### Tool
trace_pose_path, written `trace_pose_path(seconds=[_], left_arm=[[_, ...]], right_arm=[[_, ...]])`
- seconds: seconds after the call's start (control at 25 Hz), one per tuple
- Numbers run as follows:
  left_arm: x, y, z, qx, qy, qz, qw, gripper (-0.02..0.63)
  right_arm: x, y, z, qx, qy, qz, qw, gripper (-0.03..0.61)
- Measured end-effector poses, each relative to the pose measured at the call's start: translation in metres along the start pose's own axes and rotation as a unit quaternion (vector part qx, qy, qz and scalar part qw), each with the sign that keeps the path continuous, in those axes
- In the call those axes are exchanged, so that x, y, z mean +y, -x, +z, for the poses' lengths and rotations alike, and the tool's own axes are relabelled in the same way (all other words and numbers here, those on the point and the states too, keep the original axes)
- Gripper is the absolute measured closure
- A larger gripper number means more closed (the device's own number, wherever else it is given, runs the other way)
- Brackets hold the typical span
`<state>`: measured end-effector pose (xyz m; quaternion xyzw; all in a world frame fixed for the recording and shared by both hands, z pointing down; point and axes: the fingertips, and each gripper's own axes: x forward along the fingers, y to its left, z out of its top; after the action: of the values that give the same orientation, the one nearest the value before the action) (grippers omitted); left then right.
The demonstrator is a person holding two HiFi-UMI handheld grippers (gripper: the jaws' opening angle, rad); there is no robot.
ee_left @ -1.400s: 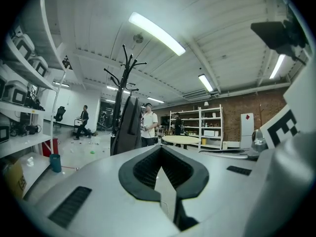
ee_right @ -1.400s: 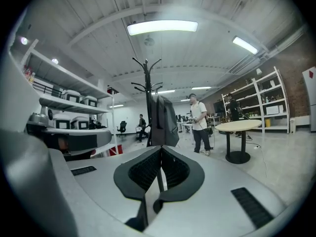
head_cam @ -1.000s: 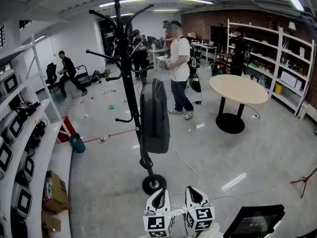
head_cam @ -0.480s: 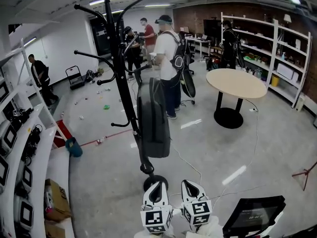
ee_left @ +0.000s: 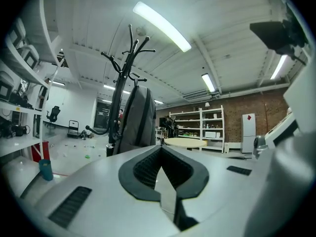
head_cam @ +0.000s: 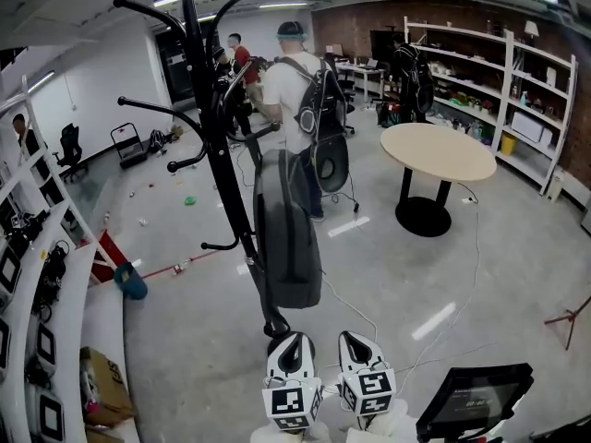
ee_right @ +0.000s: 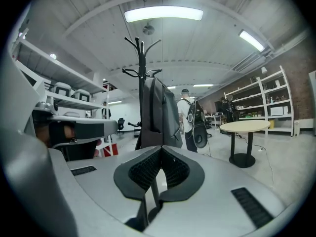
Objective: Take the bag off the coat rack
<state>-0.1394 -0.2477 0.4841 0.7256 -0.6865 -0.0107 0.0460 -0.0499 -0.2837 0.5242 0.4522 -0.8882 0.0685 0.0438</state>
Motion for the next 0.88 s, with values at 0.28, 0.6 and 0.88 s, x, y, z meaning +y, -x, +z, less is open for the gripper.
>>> trace_pose_path(seconds=[0.28,0.6,0.88], left_arm=[[0.016,-0.026,0.013,-0.014,-0.005,-0.013,0.9998,0.615],[0.025,-0.046,0.013,-0.013,0.001,-0.013,0.9998,0.615],[0.026,-0.057,0.024,-0.018,-0.010,-0.001,0.9998,0.615]], right_arm=[[-0.003,-0.028,0.012,-0.011,0.001,-0.011,1.000,0.568],[-0.004,-0.046,0.011,-0.003,-0.005,-0.010,1.000,0.568],[-0.009,-0.061,0.018,0.001,-0.003,-0.001,1.000,0.568]])
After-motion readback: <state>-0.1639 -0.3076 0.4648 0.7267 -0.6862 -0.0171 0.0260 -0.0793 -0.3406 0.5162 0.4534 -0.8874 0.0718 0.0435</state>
